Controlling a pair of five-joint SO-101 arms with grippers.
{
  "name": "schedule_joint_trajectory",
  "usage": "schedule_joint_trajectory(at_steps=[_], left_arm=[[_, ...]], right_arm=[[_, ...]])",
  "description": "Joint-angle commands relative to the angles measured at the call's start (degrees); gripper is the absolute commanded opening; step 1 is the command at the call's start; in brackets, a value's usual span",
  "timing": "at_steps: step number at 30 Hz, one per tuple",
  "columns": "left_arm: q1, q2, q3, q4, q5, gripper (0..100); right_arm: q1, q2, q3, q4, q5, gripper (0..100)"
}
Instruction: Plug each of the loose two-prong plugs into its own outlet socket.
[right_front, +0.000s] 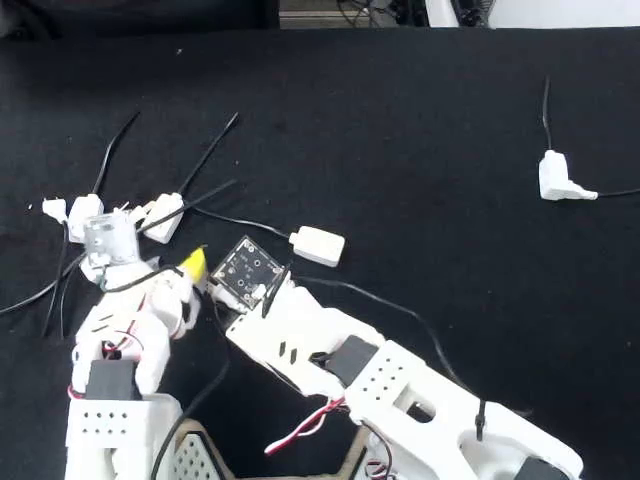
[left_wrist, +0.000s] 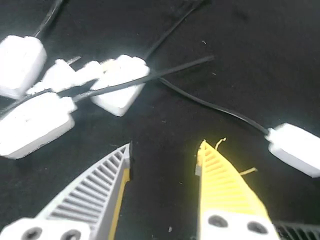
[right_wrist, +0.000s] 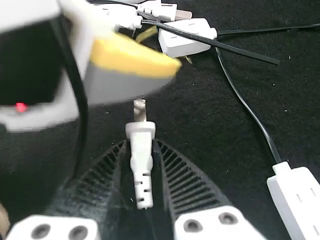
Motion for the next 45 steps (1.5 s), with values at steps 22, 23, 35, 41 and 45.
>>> schedule_joint_trajectory(at_steps=[22, 23, 35, 41, 45], left_arm=[[6.5, -0.5, 1.5, -0.6, -5.3, 22], [6.5, -0.5, 1.6, -0.6, -5.3, 22], [-0.8, -0.5, 1.2, -0.6, -5.3, 22], [-0.9, -0.5, 1.3, -0.6, -5.3, 22], [-0.8, -0.6, 0.4, -0.8, -5.3, 22]], right_arm=[[-0.8, -11.6, 1.5, 3.0, -0.4, 1.0], [-0.7, -11.9, 1.5, 3.0, -0.4, 1.0], [-0.7, -12.1, 1.5, 2.6, -0.4, 1.0], [-0.7, -12.1, 1.5, 2.5, -0.5, 1.0], [-1.1, -11.6, 1.8, 2.5, -0.5, 1.0]])
